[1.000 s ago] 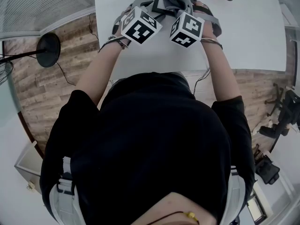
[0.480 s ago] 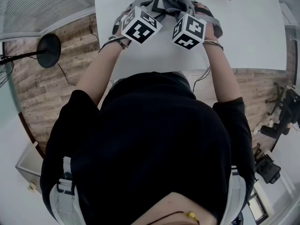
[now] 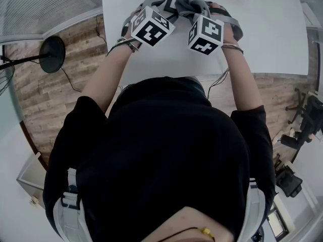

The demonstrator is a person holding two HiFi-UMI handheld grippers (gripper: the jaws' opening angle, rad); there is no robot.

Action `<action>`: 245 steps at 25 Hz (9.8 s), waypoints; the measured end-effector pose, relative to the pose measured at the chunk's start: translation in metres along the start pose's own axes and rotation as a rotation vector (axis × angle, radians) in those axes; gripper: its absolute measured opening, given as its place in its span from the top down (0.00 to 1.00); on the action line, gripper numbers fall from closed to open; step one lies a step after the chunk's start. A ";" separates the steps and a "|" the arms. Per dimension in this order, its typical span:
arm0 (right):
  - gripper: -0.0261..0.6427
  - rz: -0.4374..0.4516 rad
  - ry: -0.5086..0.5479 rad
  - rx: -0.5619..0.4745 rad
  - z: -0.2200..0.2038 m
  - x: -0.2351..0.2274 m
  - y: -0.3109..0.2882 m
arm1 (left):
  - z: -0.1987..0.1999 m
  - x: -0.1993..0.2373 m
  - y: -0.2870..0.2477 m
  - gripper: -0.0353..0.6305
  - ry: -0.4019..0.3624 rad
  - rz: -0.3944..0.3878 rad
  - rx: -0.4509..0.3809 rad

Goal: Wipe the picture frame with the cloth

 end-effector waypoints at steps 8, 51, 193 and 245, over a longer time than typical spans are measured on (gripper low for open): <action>0.82 0.085 -0.003 -0.027 0.009 0.011 0.011 | 0.000 0.000 0.000 0.54 -0.001 0.000 -0.002; 0.82 -0.115 0.088 0.069 0.004 -0.059 -0.054 | 0.005 -0.008 0.003 0.54 -0.010 -0.003 -0.001; 0.81 -0.455 -1.083 -0.523 -0.013 -0.027 0.105 | 0.018 -0.018 0.065 0.78 0.023 0.091 -0.463; 0.82 -0.471 -1.140 -0.526 -0.021 -0.019 0.104 | 0.014 -0.014 0.070 0.93 0.130 0.102 -0.522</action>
Point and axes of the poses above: the fingertips, and each gripper's own axes: y backward along the fingers, x to its left, z out of its top, the point moved 2 cm from there along y, backward along the fingers, and after that the axes turned 7 degrees about -z, right-handed, at the moved point
